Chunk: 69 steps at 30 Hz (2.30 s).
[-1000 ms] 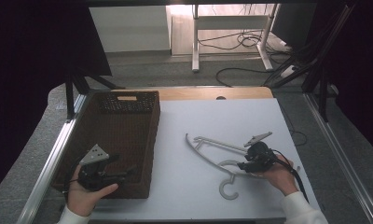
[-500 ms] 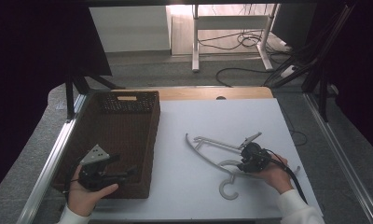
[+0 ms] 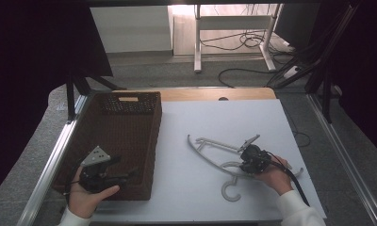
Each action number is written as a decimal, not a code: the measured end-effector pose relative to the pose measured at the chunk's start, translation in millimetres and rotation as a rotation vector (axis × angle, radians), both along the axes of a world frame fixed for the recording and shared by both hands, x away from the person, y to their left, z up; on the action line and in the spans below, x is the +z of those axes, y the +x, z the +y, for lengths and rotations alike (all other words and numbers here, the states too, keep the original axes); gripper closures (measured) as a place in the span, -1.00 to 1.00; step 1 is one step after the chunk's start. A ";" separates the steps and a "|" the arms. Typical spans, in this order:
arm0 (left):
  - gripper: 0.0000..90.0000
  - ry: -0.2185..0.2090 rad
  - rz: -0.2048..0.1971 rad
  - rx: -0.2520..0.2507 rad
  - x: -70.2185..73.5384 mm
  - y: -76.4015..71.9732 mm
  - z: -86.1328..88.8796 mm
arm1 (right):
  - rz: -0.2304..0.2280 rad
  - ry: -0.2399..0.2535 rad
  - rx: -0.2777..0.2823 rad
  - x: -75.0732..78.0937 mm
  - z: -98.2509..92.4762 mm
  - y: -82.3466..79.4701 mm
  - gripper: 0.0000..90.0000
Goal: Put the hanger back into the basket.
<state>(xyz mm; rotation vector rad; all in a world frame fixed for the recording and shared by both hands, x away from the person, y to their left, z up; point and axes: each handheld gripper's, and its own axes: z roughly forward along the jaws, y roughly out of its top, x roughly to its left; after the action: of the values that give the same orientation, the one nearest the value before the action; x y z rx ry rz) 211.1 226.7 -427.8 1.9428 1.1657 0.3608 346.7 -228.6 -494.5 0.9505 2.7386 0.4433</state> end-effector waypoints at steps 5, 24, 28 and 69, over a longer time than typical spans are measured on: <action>-0.50 0.003 0.001 -0.002 -0.5 0.1 -0.5 | -0.020 -0.030 0.035 0.9 3.0 -1.5 0.81; -0.50 -0.001 -0.003 0.004 -1.1 0.0 1.3 | -0.048 0.119 0.028 26.6 -12.8 0.2 0.82; -0.50 0.000 -0.002 0.005 -1.1 0.0 1.2 | -0.050 0.150 0.021 30.3 -14.7 0.2 0.82; -0.49 -0.124 -0.004 -0.124 17.7 4.4 -41.4 | 0.000 1.012 -0.256 92.8 14.0 16.8 0.82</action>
<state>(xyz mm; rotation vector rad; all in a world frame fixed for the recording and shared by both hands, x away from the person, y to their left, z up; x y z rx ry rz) 215.5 185.3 -410.2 1.8942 1.0347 0.2218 363.5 -214.6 -401.7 1.4370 2.2444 1.8355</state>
